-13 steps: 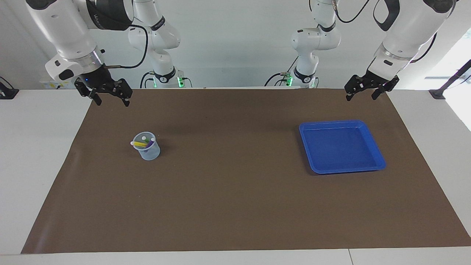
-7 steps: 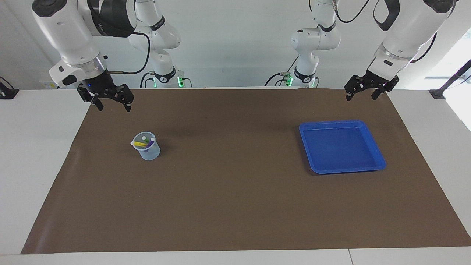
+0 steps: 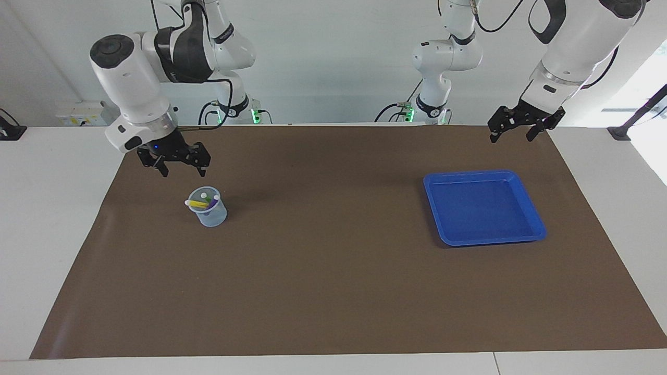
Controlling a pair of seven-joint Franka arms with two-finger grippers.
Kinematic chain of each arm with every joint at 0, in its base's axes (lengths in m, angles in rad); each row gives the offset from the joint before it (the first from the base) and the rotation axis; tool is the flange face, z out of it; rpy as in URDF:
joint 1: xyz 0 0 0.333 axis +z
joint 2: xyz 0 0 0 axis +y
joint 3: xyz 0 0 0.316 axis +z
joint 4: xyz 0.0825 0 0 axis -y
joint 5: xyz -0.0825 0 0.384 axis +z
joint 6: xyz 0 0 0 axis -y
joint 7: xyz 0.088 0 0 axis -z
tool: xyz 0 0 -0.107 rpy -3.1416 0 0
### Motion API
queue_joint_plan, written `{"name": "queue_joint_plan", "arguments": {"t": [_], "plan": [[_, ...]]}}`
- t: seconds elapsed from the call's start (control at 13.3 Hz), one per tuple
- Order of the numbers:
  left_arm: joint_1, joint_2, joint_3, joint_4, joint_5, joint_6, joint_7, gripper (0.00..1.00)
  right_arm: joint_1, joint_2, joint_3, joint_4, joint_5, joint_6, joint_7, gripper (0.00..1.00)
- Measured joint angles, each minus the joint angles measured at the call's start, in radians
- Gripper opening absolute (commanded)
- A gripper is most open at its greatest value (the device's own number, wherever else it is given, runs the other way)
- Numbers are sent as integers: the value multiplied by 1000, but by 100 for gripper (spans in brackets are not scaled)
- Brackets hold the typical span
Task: Right arm passes pens to left for tray arrangement
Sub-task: 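Reach the right gripper down to the green pen in the cup, then grasp the green pen and lift it out of the cup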
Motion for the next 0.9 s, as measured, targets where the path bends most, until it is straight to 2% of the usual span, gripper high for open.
{"name": "queue_joint_plan", "arguments": {"t": [0.38, 0.75, 0.83, 0.9], "plan": [[0, 0, 0, 0, 0, 0, 0, 100, 0, 35, -2, -124, 0, 160, -88, 95], [0, 0, 0, 0, 0, 0, 0, 100, 0, 28, -2, -199, 0, 234, -95, 91], [0, 0, 0, 0, 0, 0, 0, 100, 0, 25, -2, -213, 0, 245, -98, 85], [0, 0, 0, 0, 0, 0, 0, 100, 0, 20, -2, -222, 0, 251, -109, 70]]}}
